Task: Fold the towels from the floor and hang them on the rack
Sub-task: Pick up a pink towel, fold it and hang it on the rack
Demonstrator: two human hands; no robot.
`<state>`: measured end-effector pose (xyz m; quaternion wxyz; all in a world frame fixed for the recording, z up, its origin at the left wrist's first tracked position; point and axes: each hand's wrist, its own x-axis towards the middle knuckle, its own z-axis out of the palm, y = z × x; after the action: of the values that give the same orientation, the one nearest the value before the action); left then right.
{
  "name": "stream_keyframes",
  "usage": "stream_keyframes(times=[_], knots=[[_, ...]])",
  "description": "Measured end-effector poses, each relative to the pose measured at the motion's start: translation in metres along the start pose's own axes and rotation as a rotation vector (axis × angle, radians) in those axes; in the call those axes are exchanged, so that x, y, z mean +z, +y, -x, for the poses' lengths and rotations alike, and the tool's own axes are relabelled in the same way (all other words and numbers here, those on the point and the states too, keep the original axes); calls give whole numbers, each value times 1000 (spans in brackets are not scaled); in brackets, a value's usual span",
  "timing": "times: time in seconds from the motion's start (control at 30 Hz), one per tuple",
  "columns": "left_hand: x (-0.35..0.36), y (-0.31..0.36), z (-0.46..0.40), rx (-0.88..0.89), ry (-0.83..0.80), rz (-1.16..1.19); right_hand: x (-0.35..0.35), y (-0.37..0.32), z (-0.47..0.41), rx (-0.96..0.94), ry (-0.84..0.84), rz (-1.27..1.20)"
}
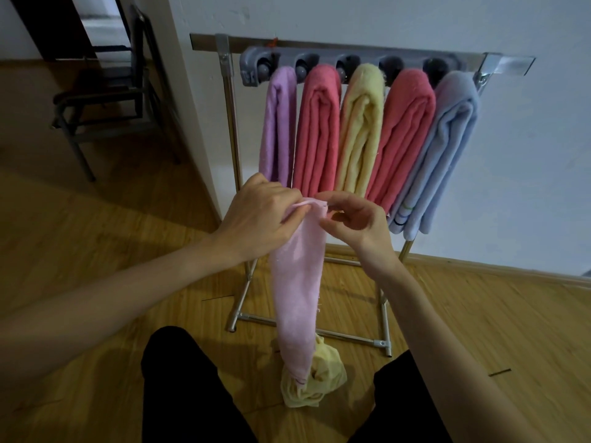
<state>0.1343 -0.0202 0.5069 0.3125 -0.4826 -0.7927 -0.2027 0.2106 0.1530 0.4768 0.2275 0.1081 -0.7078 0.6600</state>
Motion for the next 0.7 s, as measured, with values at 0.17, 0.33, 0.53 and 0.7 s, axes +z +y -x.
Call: stream_keyframes(times=[0.17, 0.33, 0.53, 0.7], knots=[[-1, 1, -5, -4, 1, -20, 4, 1, -4, 2, 69, -53], [0, -7, -3, 4, 24, -21, 11, 4, -14, 24, 164, -37], [18, -10, 50, -397, 167, 414, 22, 9, -23, 40, 131, -2], [67, -15, 122, -972, -248, 980, 33, 8, -18, 102, 149, -17]])
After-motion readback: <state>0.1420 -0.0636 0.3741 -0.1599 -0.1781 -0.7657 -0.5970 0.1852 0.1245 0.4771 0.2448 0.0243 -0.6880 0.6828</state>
